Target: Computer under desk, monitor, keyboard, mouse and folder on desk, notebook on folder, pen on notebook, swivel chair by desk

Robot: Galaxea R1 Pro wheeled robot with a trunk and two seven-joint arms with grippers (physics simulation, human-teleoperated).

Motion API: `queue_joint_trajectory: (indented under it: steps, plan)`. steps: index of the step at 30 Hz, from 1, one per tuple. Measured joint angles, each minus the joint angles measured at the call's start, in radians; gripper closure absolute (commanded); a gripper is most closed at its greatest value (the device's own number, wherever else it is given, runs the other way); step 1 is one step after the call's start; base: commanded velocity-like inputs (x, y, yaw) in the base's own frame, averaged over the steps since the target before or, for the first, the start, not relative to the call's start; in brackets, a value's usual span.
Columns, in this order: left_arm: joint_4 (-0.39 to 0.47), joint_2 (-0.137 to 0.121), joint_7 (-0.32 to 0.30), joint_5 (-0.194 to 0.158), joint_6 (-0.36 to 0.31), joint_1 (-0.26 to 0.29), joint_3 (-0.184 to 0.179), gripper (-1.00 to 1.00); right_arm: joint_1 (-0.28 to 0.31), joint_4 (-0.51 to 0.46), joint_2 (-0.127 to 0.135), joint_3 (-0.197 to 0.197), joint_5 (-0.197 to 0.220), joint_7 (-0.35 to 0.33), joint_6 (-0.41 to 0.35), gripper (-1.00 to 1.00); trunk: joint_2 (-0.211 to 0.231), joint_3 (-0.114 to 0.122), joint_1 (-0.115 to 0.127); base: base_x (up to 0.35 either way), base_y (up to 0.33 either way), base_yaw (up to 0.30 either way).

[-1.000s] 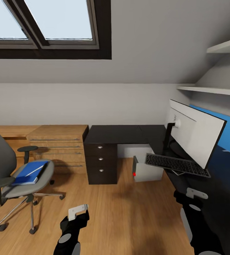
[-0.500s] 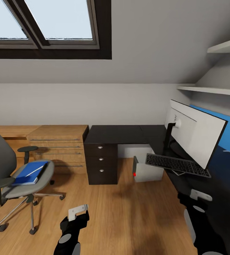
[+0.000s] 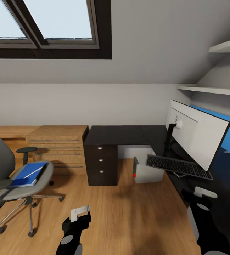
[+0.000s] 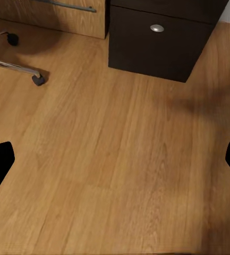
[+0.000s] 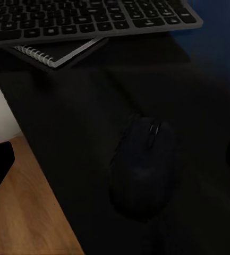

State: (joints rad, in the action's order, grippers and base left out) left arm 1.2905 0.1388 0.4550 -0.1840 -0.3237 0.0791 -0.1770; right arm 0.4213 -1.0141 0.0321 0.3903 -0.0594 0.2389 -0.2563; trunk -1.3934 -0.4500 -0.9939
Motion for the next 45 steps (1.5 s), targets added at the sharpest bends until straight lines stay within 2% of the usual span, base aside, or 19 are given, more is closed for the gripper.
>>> queue_joint_trajectory:
  steps: [4,7,9,15,45]
  plan:
    - [-0.007,0.000,0.002,0.001,0.000,0.000,-0.017,-1.00,0.000,0.023,0.006,0.024,-0.001,-0.002,-0.003,-1.00,0.000,0.000,0.000,0.043,0.000,0.000]
    - [-0.008,-0.001,0.002,0.001,0.000,0.000,-0.020,-1.00,0.000,0.063,0.028,0.038,0.002,-0.002,-0.003,-1.00,0.000,0.000,0.000,0.010,0.000,0.000]
    - [-0.008,-0.001,0.002,0.001,0.000,0.000,-0.020,-1.00,0.010,0.126,0.057,0.041,0.004,-0.003,-0.001,-1.00,0.000,0.000,0.000,0.002,0.000,0.000]
    - [-0.008,-0.001,0.002,0.001,0.000,0.000,-0.020,-1.00,0.048,0.196,0.083,0.042,0.005,-0.004,0.001,-1.00,0.000,0.000,0.000,0.000,0.000,0.000]
    - [-0.009,-0.002,0.002,0.001,0.000,0.000,-0.020,-1.00,0.053,0.206,0.086,0.042,0.007,-0.004,0.001,-1.00,0.000,0.000,0.000,0.007,0.026,0.000]
